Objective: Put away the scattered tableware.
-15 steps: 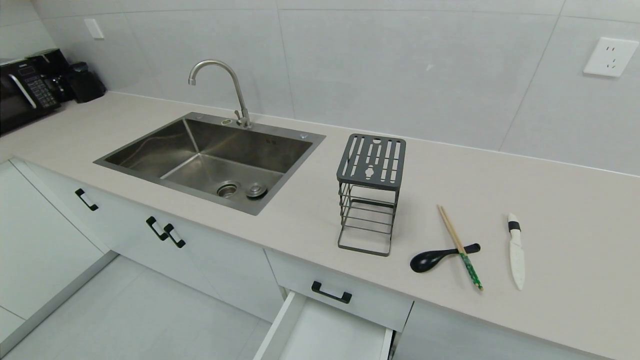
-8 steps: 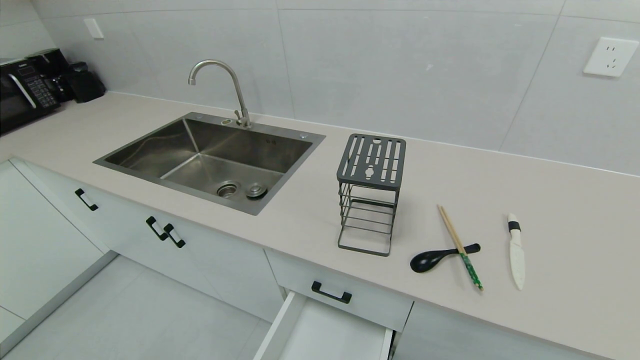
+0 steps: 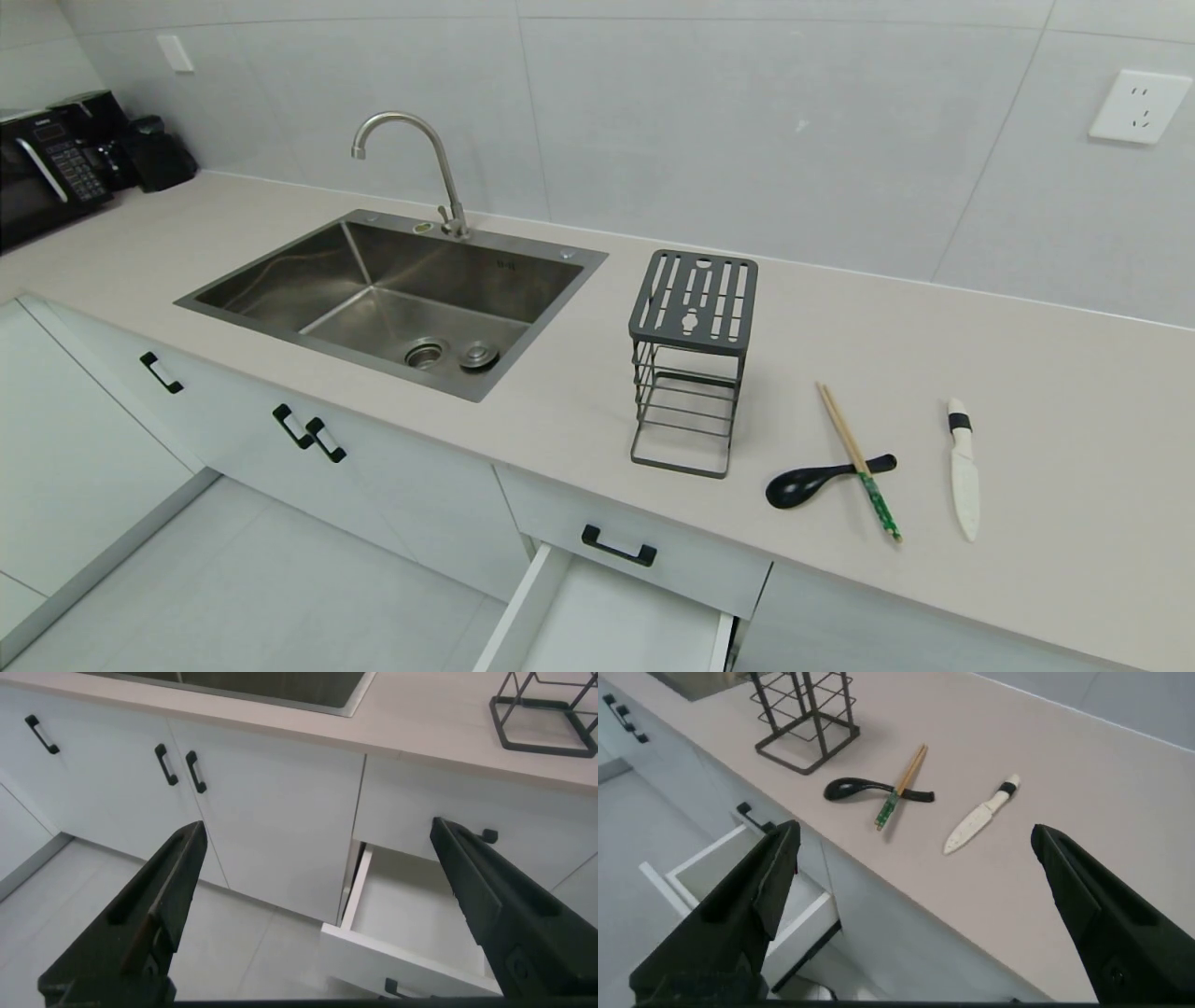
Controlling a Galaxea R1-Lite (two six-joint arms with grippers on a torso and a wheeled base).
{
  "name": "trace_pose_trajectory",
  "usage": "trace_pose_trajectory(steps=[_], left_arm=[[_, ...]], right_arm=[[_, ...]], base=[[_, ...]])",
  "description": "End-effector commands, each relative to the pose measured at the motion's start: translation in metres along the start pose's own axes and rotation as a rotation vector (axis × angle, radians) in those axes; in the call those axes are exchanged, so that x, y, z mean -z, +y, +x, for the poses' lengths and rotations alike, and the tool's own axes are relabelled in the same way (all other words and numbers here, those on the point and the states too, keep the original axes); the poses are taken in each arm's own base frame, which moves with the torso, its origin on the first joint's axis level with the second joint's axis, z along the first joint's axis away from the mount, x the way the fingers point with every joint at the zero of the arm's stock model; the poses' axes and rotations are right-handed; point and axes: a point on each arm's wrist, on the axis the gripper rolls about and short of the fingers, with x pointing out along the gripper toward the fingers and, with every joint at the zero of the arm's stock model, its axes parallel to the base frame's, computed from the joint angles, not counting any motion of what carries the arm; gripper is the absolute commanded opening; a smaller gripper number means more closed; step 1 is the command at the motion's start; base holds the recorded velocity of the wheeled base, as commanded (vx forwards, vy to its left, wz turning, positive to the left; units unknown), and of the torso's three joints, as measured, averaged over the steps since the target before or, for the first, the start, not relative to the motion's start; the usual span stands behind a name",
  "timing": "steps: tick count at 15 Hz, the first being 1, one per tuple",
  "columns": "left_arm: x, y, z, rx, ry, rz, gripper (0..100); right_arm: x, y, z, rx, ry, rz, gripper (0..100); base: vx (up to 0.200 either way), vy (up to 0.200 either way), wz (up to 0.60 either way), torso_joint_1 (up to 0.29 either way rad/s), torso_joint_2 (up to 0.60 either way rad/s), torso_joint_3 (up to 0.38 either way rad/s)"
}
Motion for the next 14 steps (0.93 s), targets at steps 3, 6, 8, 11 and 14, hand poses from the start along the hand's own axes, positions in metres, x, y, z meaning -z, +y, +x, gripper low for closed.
trace_pose_trajectory(steps=[3, 6, 8, 11, 14], left_arm=[[0.000, 0.000, 0.000, 0.000, 0.001, 0.000, 100], [0.000, 0.000, 0.000, 0.000, 0.001, 0.000, 100], [0.000, 0.000, 0.000, 0.000, 0.001, 0.000, 100], [0.000, 0.000, 0.000, 0.000, -0.001, 0.000, 100], [0.000, 0.000, 0.000, 0.000, 0.001, 0.000, 100]], right_arm=[[-0.005, -0.011, 0.049, -0.118, 0.213, -0.030, 100], [-0.004, -0.011, 0.057, -0.142, 0.246, -0.027, 100], [-0.002, -0.010, 0.067, -0.182, 0.287, -0.024, 100], [-0.002, -0.005, 0.090, -0.264, 0.326, -0.037, 100], [0.003, -0.002, 0.102, -0.294, 0.372, -0.043, 100]], base=[[0.000, 0.000, 0.00, 0.000, 0.00, 0.000], [0.000, 0.000, 0.00, 0.000, 0.00, 0.000], [0.000, 0.000, 0.00, 0.000, 0.00, 0.000], [0.000, 0.000, 0.00, 0.000, 0.00, 0.000], [0.000, 0.000, 0.00, 0.000, 0.00, 0.000]])
